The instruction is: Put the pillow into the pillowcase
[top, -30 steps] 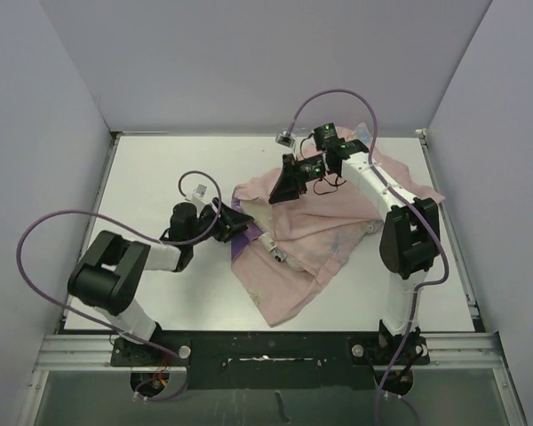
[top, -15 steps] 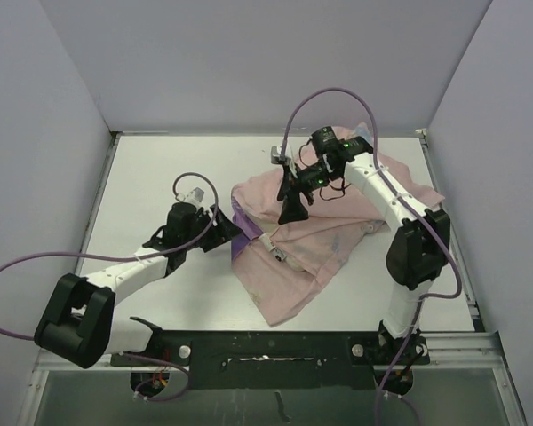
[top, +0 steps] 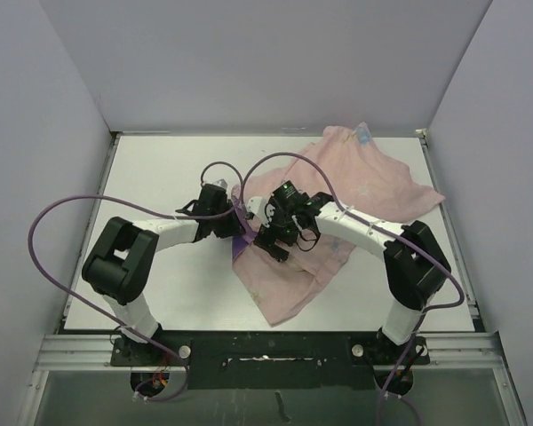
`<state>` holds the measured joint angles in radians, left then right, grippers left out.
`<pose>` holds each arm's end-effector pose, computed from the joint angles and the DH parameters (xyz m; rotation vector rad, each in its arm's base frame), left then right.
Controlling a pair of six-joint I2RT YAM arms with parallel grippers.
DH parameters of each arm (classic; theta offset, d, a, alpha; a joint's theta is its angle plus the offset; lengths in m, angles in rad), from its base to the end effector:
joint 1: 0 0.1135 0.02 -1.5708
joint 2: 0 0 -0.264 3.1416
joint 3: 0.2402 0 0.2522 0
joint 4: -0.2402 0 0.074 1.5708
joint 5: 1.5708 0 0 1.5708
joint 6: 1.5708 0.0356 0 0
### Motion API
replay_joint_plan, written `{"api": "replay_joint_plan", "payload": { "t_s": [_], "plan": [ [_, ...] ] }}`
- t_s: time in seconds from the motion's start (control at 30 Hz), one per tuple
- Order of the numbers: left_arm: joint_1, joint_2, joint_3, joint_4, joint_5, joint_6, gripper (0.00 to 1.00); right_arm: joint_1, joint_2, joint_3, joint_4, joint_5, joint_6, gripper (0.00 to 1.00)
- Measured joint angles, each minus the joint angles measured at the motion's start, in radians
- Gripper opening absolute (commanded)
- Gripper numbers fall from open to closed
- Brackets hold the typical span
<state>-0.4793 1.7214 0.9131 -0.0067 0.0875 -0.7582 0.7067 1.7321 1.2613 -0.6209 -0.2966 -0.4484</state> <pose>0.3067 -0.1629 0.1592 -0.3037 2.4757 -0.6632 0.2653 0.2402 0.2205 -1.5367 2.1800 0.4787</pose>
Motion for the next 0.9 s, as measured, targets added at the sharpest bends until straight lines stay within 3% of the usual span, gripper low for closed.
{"api": "replay_joint_plan", "payload": {
  "t_s": [0.17, 0.23, 0.33, 0.47, 0.53, 0.73, 0.83, 0.9],
  "plan": [
    [0.095, 0.024, -0.021, -0.03, 0.124, 0.022, 0.0, 0.0, 0.018, -0.004, 0.092, 0.201, 0.108, 0.28],
    [0.164, -0.008, -0.036, -0.053, 0.165, 0.05, 0.0, -0.031, 0.018, -0.005, 0.116, 0.252, 0.124, 0.13],
    [0.255, -0.099, -0.042, -0.115, 0.201, 0.099, 0.0, -0.09, 0.017, -0.003, 0.123, 0.265, 0.133, 0.05],
    [0.344, -0.242, -0.029, -0.203, 0.25, 0.169, 0.0, -0.172, 0.014, 0.035, 0.096, 0.221, 0.125, 0.03],
    [0.375, -0.282, -0.021, -0.24, 0.266, 0.193, 0.0, -0.198, 0.006, 0.057, 0.09, 0.176, 0.103, 0.04],
    [0.431, -0.293, -0.015, -0.341, 0.257, 0.218, 0.4, -0.223, -0.005, 0.125, -0.078, -0.101, -0.024, 0.48],
    [0.446, -0.296, -0.014, -0.38, 0.232, 0.219, 0.52, -0.246, -0.004, 0.193, -0.188, -0.232, -0.089, 0.72],
    [0.447, -0.316, -0.014, -0.397, 0.215, 0.217, 0.65, -0.255, -0.004, 0.26, -0.229, -0.298, -0.117, 0.83]
  ]
}}
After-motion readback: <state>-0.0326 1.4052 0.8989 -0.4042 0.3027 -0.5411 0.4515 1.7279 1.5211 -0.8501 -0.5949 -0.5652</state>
